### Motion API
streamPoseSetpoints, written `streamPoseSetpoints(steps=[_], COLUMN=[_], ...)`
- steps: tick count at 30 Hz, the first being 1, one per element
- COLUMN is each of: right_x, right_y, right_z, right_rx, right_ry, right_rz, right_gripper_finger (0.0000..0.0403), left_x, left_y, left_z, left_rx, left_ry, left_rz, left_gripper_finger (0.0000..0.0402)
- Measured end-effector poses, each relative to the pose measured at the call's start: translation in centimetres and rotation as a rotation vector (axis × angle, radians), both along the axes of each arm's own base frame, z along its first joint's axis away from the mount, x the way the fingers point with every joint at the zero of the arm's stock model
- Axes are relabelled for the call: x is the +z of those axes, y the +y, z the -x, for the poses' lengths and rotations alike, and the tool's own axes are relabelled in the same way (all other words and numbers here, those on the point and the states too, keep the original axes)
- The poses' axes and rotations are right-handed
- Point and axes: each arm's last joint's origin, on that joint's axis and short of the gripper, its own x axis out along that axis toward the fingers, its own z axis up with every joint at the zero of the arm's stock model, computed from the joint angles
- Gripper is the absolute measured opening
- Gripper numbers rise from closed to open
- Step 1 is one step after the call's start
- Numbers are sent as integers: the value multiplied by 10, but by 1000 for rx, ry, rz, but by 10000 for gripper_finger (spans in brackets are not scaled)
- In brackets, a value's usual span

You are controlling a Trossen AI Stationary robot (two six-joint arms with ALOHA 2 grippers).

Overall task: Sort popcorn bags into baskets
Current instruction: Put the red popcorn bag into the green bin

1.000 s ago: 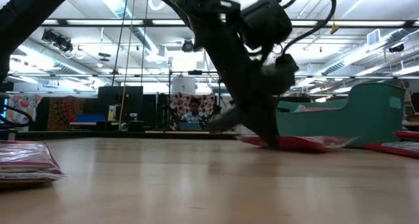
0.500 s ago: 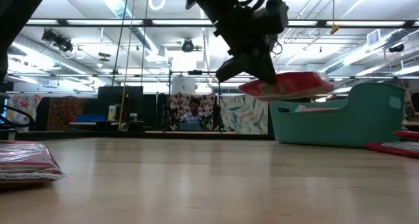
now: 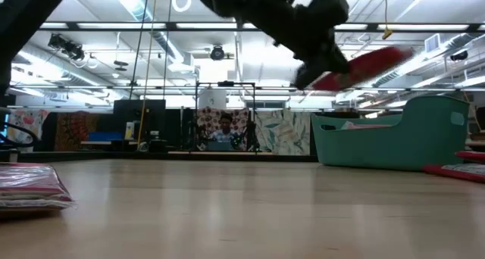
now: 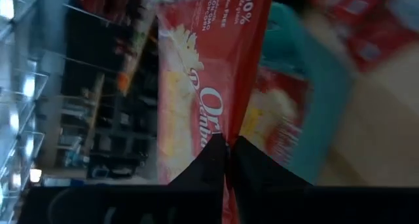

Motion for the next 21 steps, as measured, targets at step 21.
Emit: streamPoseSetpoints(steps=[21], right_x=[-1], right_y=[2], right_z=[-4], right_rx=[3], right_ry=[2], right_rz=[21], right_gripper_finger=[168], left_x=[-68], left_y=[44], left_z=[-32], left_rx=[-39], left_ry=[-217], left_rz=[43], left_gripper_finger=[40])
